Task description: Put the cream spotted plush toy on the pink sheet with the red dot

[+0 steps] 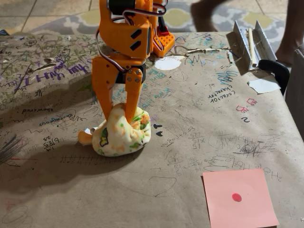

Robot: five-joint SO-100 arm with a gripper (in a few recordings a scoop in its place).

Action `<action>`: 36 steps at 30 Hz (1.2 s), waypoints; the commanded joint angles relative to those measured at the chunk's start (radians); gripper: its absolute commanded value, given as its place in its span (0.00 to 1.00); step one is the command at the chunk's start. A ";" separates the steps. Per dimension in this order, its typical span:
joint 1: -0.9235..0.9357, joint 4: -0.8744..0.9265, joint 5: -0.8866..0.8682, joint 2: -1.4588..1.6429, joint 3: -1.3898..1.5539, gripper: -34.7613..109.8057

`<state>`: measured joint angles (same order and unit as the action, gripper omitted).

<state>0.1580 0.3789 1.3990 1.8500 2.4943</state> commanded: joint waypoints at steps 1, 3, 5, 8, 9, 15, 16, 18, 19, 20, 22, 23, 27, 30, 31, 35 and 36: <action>0.009 -0.144 -0.279 0.224 0.026 0.24; 0.005 -0.100 -0.367 0.410 0.003 0.24; -0.011 -0.054 -0.425 0.638 -0.009 0.24; -0.060 -0.014 -0.443 0.937 -0.037 0.24; -0.097 -0.018 -0.416 1.032 -0.026 0.24; -0.273 -0.080 -0.213 1.434 0.040 0.24; -0.273 -0.150 -0.206 1.479 0.063 0.24; -0.256 -0.281 -0.207 1.531 0.084 0.24; -0.241 -0.322 -0.249 1.528 0.052 0.24; -0.227 -0.336 -0.275 1.528 0.018 0.24; -0.250 -0.350 -0.284 1.529 -0.051 0.24; -0.268 -0.350 -0.281 1.529 -0.086 0.24; -0.351 -0.365 -0.255 1.528 -0.210 0.24; -0.376 -0.397 -0.284 1.529 -0.273 0.24; -0.396 -0.430 -0.282 1.529 -0.282 0.24; -0.477 -0.428 -0.230 1.529 -0.333 0.24; -0.463 -0.457 -0.244 1.531 -0.330 0.24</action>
<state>-0.2838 -0.0245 1.1443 3.3748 2.2028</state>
